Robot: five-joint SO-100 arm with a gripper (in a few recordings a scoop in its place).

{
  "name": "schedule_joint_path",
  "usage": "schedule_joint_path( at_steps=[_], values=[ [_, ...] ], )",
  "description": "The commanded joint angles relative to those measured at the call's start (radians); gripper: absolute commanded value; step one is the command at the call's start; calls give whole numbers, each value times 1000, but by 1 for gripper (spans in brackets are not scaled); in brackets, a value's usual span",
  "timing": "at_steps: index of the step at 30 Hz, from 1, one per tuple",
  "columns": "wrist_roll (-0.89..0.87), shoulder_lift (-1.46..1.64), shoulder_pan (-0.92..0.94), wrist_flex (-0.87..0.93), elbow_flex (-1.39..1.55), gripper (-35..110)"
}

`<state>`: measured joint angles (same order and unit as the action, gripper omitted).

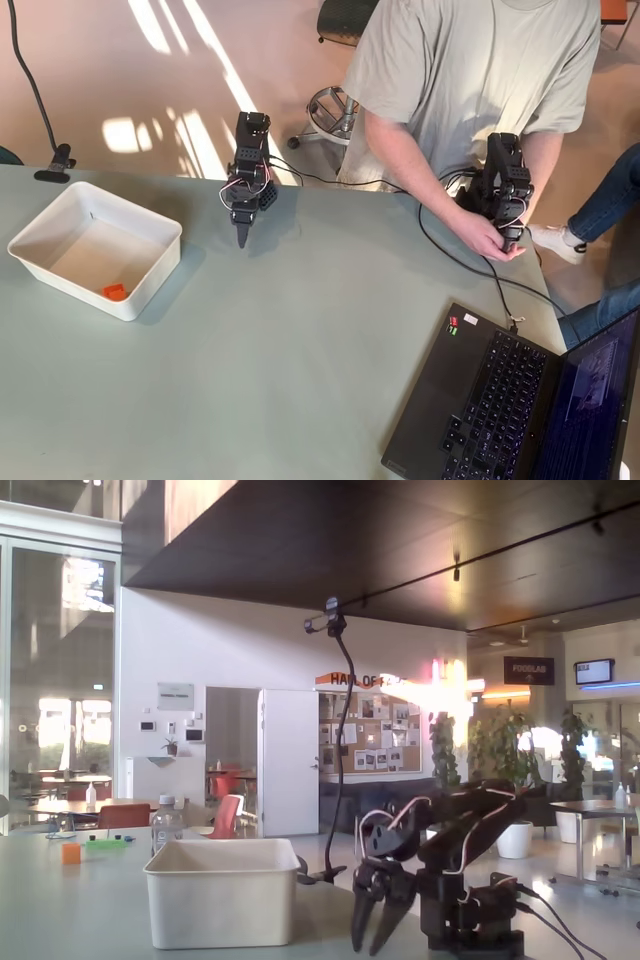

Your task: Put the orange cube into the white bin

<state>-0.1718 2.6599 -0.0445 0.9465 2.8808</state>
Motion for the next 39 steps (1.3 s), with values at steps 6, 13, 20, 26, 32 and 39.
schedule_joint_path(
  at_steps=[6, 13, 20, 26, 32, 39],
  values=[
    [-3, 9, 8, -9, 11, 12],
    [-2, 9, 8, -9, 12, 12],
    [-3, 299, 6, -6, 15, 12],
    [-5, 663, 6, 8, 253, 12],
    [-5, 663, 6, 8, 265, 12],
    [-2, 663, -6, 6, 267, 12]
  ],
)
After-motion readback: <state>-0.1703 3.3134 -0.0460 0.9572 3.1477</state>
